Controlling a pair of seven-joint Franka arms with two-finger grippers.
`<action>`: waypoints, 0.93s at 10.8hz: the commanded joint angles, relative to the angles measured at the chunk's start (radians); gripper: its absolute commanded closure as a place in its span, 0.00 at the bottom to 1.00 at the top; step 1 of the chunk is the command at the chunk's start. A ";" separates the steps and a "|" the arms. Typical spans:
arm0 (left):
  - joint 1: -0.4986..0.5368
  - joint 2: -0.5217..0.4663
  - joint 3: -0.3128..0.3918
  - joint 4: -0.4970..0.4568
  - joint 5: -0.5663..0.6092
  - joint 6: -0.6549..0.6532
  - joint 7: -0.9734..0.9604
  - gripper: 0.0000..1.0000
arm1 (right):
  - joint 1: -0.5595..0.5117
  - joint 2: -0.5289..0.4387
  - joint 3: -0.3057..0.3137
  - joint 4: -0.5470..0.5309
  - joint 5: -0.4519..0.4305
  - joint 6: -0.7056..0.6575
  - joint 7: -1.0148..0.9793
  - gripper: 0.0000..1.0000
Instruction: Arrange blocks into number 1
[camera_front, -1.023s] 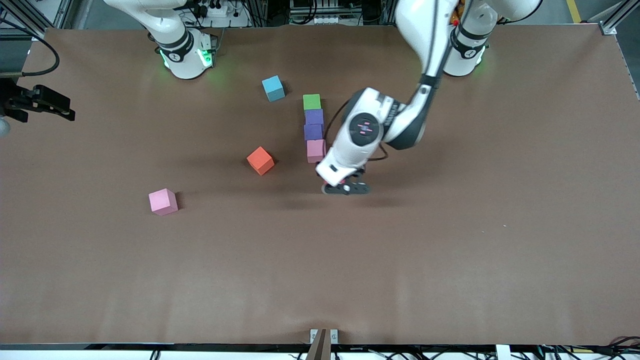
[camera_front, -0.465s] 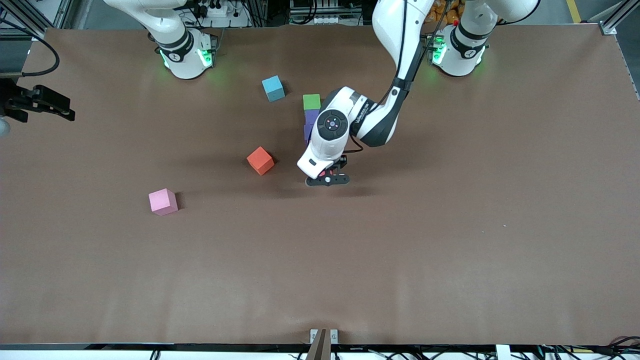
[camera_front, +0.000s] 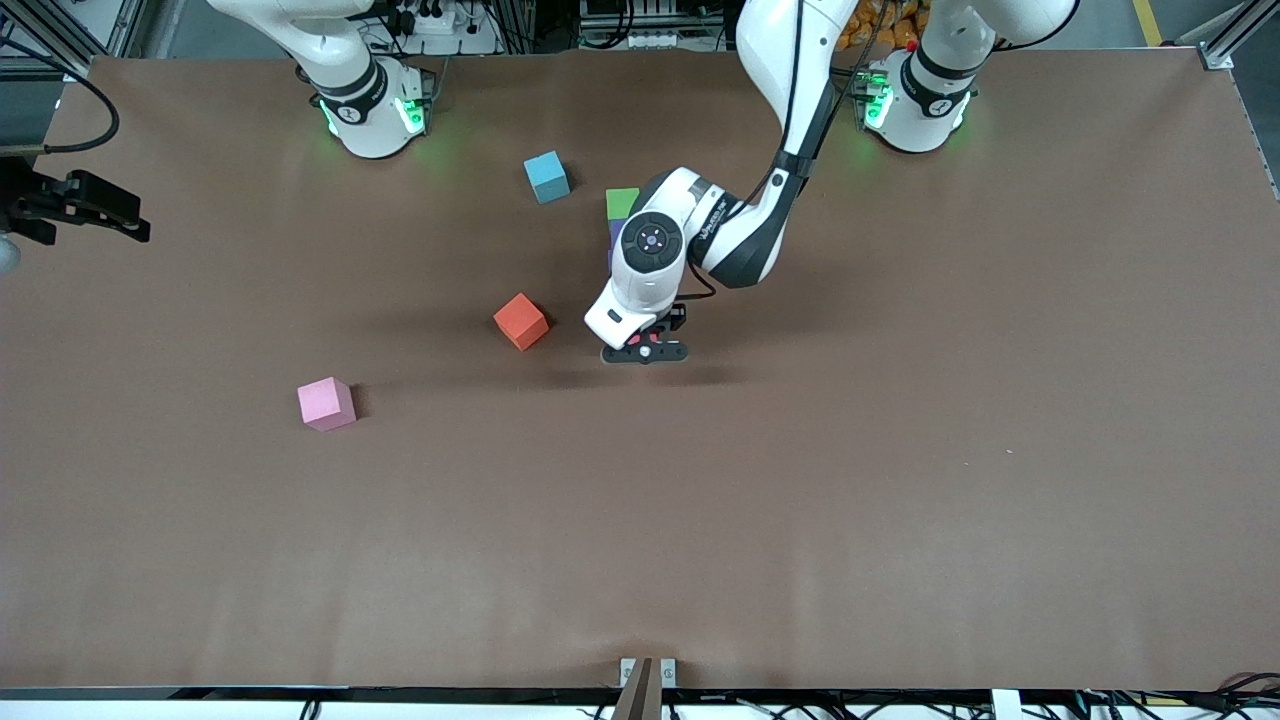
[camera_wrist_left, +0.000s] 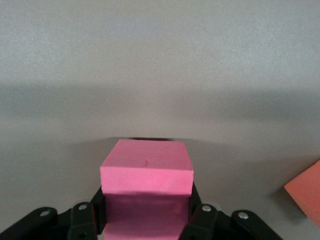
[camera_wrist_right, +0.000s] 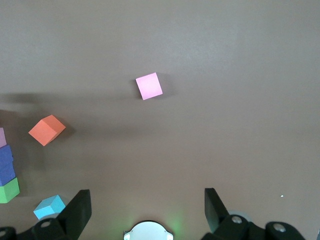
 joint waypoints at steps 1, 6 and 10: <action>-0.026 0.028 0.027 0.026 -0.020 -0.021 -0.009 1.00 | 0.001 -0.021 0.003 -0.027 -0.019 0.009 -0.005 0.00; -0.028 0.037 0.032 0.034 -0.020 -0.021 -0.010 0.00 | 0.001 -0.021 0.003 -0.032 -0.017 0.003 -0.004 0.00; -0.026 -0.092 0.160 0.055 -0.011 -0.071 -0.001 0.00 | 0.001 -0.021 0.003 -0.032 -0.017 0.003 -0.004 0.00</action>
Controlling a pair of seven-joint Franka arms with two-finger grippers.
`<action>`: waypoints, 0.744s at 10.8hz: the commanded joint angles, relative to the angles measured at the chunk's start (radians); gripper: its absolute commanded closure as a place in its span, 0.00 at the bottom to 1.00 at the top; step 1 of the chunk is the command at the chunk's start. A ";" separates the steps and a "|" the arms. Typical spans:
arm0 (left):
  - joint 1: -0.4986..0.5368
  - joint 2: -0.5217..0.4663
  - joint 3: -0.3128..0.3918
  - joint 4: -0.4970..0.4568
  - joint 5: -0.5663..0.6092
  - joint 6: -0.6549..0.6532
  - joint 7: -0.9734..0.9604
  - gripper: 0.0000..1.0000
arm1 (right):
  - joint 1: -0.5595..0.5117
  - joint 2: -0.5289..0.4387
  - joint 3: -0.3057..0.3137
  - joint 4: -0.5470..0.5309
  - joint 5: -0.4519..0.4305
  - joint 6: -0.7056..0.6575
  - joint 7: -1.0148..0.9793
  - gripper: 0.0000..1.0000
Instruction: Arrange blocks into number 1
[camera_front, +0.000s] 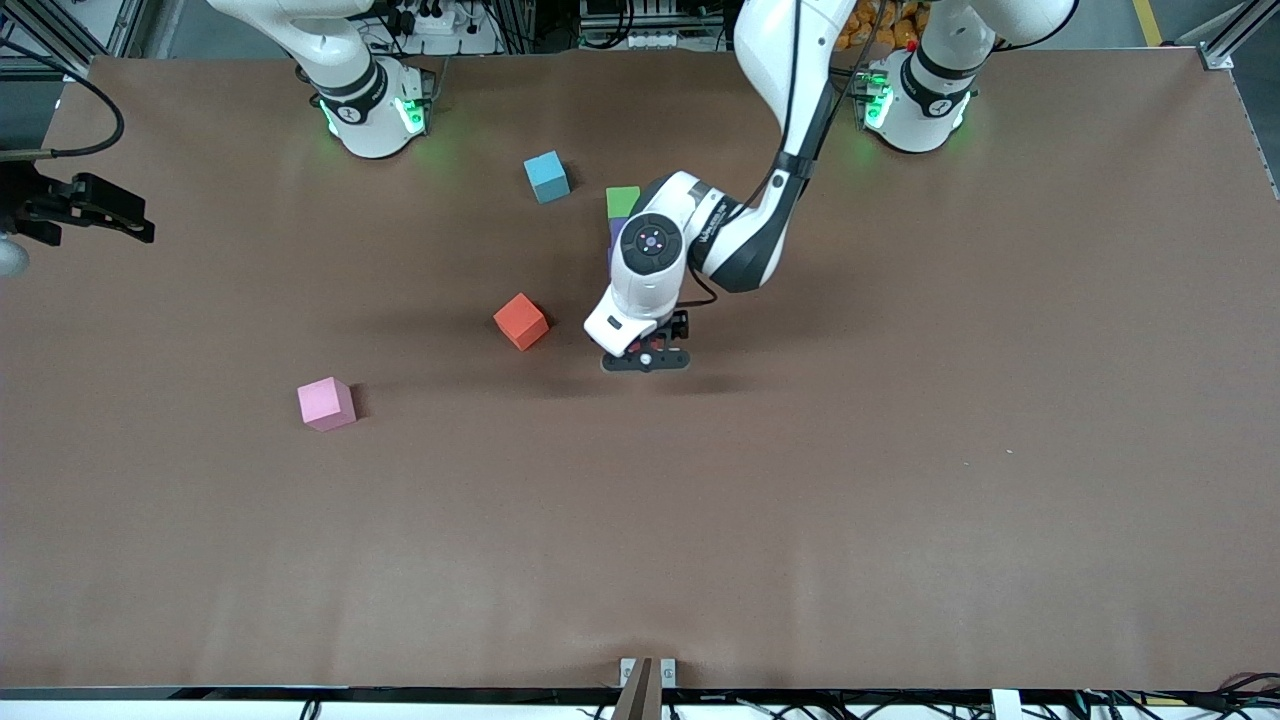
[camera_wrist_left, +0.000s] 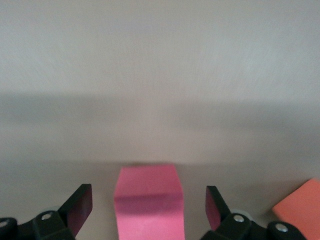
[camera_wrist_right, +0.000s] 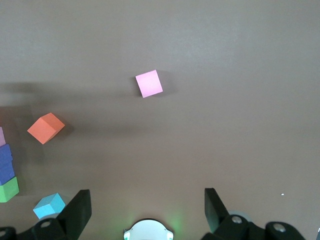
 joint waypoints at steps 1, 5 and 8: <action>-0.004 -0.147 0.103 -0.007 0.014 -0.092 0.002 0.00 | 0.001 -0.021 0.003 -0.018 -0.017 0.003 -0.004 0.00; 0.251 -0.387 0.000 -0.007 0.233 -0.313 0.066 0.00 | 0.002 -0.024 0.004 -0.013 -0.015 0.004 -0.004 0.00; 0.747 -0.524 -0.418 -0.013 0.409 -0.367 0.206 0.00 | 0.002 -0.024 0.004 -0.010 -0.015 0.008 -0.004 0.00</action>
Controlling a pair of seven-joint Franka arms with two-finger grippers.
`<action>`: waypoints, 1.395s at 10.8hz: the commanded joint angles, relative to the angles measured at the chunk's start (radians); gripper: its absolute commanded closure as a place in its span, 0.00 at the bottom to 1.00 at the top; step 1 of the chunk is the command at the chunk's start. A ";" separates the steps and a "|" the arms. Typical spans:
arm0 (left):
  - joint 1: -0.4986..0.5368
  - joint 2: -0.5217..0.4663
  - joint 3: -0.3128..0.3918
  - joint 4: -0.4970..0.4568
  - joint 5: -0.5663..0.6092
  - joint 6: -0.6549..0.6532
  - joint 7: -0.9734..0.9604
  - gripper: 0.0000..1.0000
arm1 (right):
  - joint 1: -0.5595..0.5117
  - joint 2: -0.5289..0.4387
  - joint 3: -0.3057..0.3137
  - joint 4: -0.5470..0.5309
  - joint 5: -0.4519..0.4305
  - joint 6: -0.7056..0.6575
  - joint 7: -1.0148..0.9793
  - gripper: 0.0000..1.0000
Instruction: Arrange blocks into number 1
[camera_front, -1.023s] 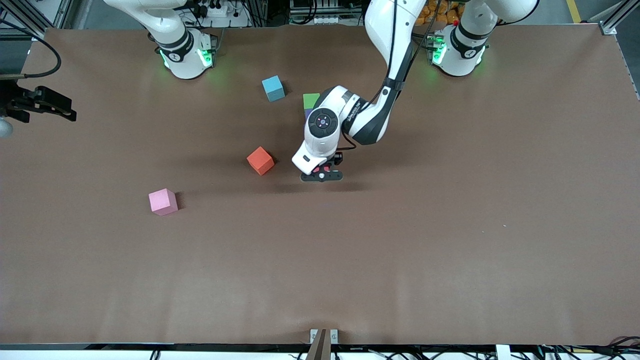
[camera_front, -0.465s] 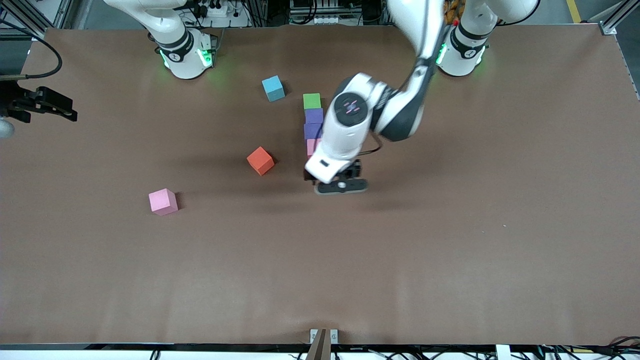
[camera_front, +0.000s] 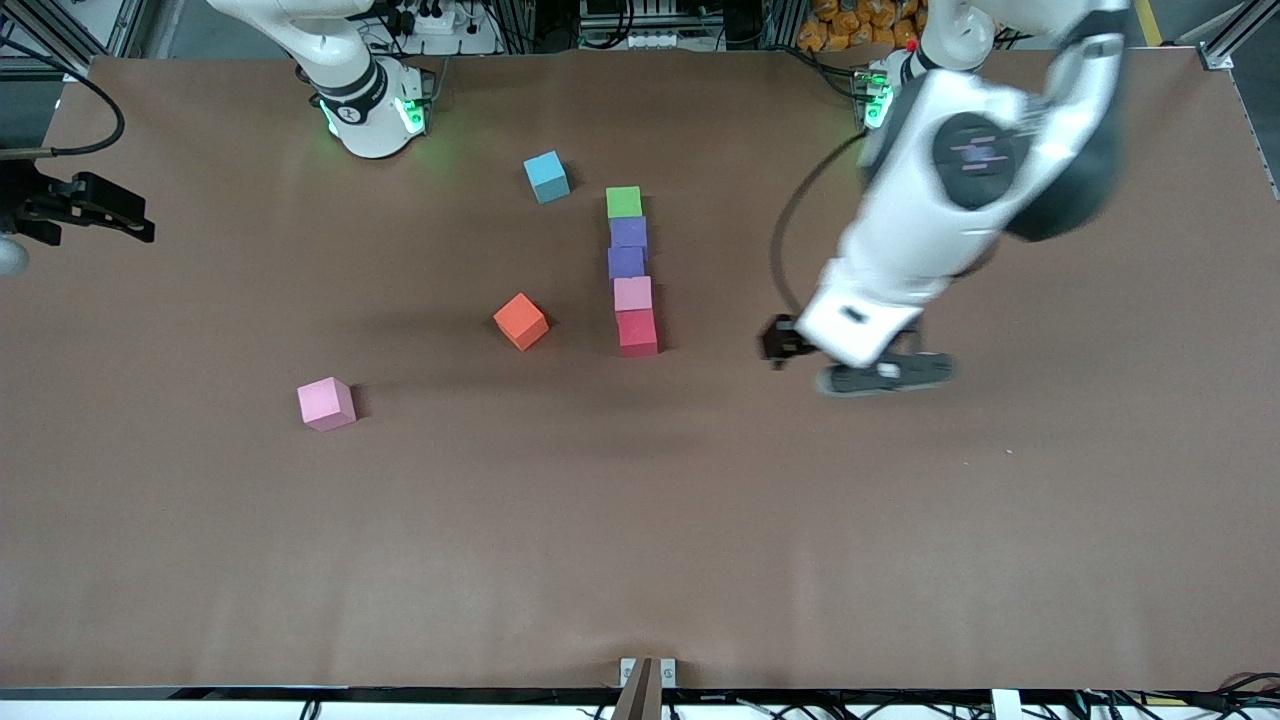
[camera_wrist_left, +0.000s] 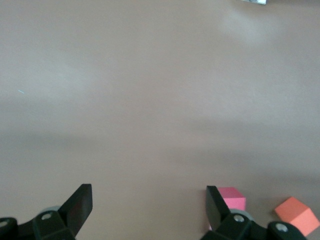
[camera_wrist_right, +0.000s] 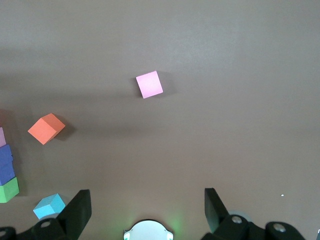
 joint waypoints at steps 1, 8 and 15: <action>0.294 -0.089 -0.245 -0.032 0.087 -0.043 0.057 0.00 | 0.001 -0.022 0.003 -0.012 -0.015 0.005 -0.004 0.00; 0.535 -0.256 -0.313 -0.153 0.176 -0.156 0.338 0.00 | -0.002 -0.023 0.003 -0.013 -0.015 0.005 -0.004 0.00; 0.534 -0.396 -0.313 -0.231 0.176 -0.143 0.340 0.00 | -0.003 -0.022 0.003 -0.013 -0.013 0.006 -0.004 0.00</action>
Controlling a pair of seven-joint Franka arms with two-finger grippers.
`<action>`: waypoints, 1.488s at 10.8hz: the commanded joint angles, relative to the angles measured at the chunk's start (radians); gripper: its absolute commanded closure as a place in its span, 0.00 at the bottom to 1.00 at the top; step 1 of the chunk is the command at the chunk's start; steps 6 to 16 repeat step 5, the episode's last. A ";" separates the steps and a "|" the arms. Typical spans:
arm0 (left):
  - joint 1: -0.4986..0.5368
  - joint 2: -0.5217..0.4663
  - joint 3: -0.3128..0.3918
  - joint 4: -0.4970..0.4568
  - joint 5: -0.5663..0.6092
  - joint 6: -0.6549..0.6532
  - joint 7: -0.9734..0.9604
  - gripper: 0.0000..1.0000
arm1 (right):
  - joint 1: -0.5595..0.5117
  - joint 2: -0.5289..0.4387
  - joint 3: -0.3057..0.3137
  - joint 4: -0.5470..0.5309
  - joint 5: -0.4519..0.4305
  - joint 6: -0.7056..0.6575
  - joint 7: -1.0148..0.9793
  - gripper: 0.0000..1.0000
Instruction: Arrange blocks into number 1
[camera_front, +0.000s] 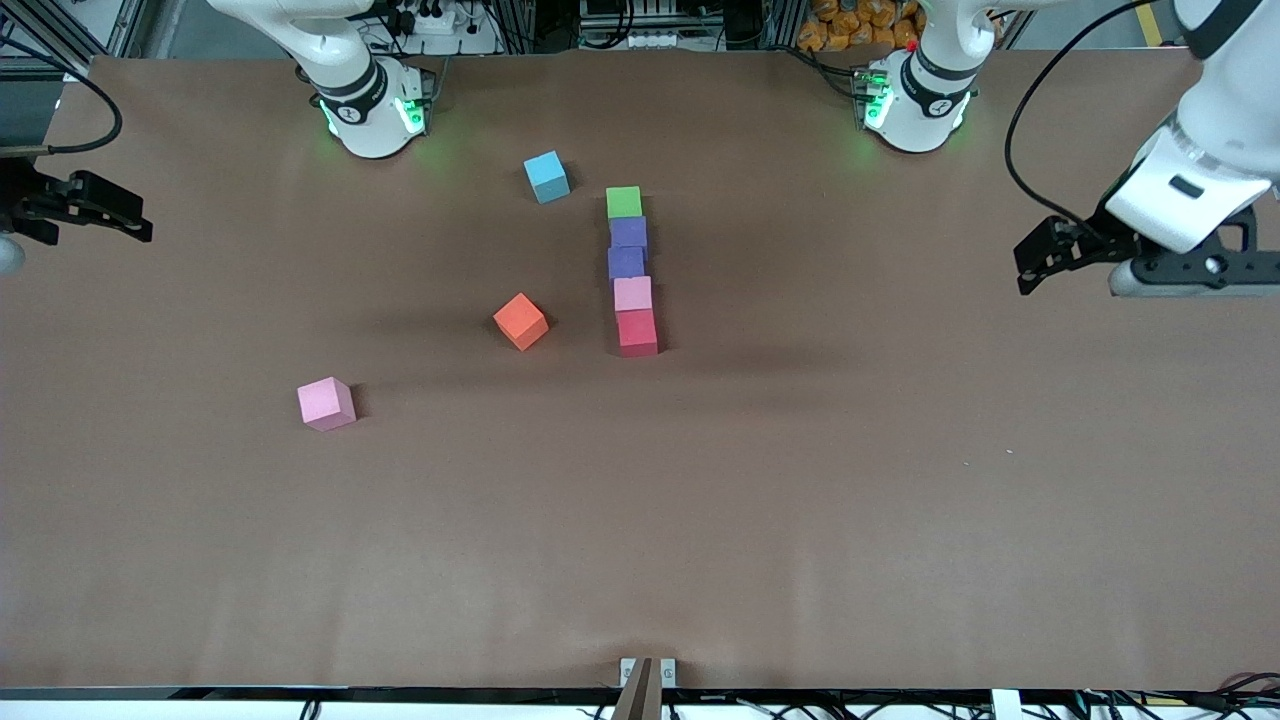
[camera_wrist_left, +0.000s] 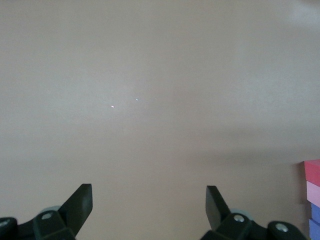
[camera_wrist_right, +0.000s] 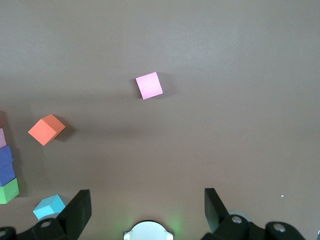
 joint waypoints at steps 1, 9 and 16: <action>0.012 -0.027 -0.005 0.049 0.017 -0.076 0.024 0.00 | -0.003 -0.018 0.004 -0.014 -0.013 0.004 -0.004 0.00; 0.011 -0.025 -0.005 0.073 0.005 -0.129 0.028 0.00 | -0.003 -0.018 0.004 -0.014 -0.012 0.004 -0.004 0.00; 0.011 -0.025 -0.005 0.073 0.005 -0.129 0.028 0.00 | -0.003 -0.018 0.004 -0.014 -0.012 0.004 -0.004 0.00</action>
